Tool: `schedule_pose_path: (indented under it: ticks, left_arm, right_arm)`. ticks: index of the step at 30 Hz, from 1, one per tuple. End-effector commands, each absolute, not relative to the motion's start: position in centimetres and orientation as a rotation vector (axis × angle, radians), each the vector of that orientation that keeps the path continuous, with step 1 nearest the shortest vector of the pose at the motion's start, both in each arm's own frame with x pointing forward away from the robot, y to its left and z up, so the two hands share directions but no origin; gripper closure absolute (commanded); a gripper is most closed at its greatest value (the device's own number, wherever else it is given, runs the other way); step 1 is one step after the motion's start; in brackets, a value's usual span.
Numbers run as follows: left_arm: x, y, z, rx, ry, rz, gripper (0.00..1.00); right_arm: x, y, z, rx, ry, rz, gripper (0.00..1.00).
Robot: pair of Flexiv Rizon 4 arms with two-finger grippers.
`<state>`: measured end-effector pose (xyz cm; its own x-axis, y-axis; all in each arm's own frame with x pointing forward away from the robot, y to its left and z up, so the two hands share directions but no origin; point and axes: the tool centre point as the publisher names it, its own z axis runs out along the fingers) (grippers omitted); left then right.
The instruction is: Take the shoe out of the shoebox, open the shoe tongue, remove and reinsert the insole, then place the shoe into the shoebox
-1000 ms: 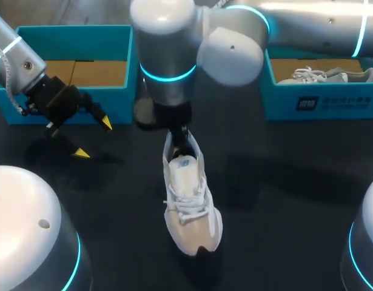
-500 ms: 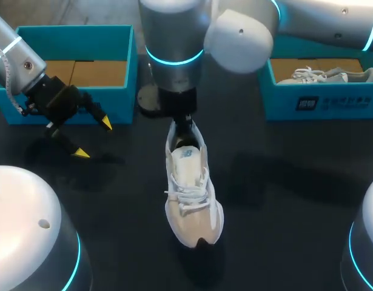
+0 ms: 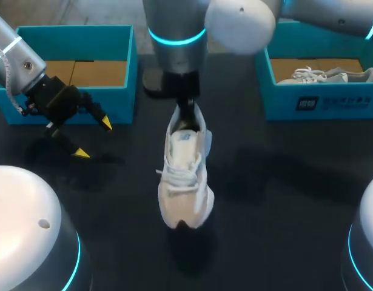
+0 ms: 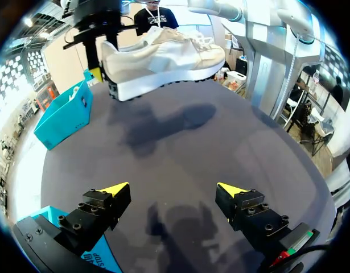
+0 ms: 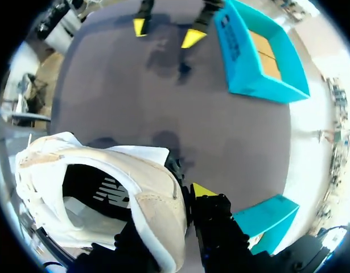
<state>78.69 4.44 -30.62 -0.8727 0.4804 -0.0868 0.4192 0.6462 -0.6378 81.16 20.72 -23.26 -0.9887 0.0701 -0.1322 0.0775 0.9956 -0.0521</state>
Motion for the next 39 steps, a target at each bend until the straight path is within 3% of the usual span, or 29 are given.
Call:
schedule_pose_path:
  ticks: [1, 12, 29, 39]
  left_arm:
    - [78.7, 4.5, -30.6, -0.76, -2.768, 1.031, 0.0]
    - [78.7, 4.5, -30.6, -0.76, -2.768, 1.031, 0.0]
    - [78.7, 4.5, -30.6, -0.76, -2.768, 1.031, 0.0]
    - [78.7, 4.5, -30.6, -0.76, -2.768, 1.031, 0.0]
  right_arm:
    - [82.7, 19.8, -22.2, 0.178, 3.03, -0.075, 1.0]
    - [85.5, 15.4, -20.3, 0.35, 2.991, -0.048, 1.0]
    - [91.1, 9.6, -16.3, 0.004, 2.958, -0.058, 1.0]
    - [91.1, 9.6, -16.3, 0.004, 2.958, -0.058, 1.0]
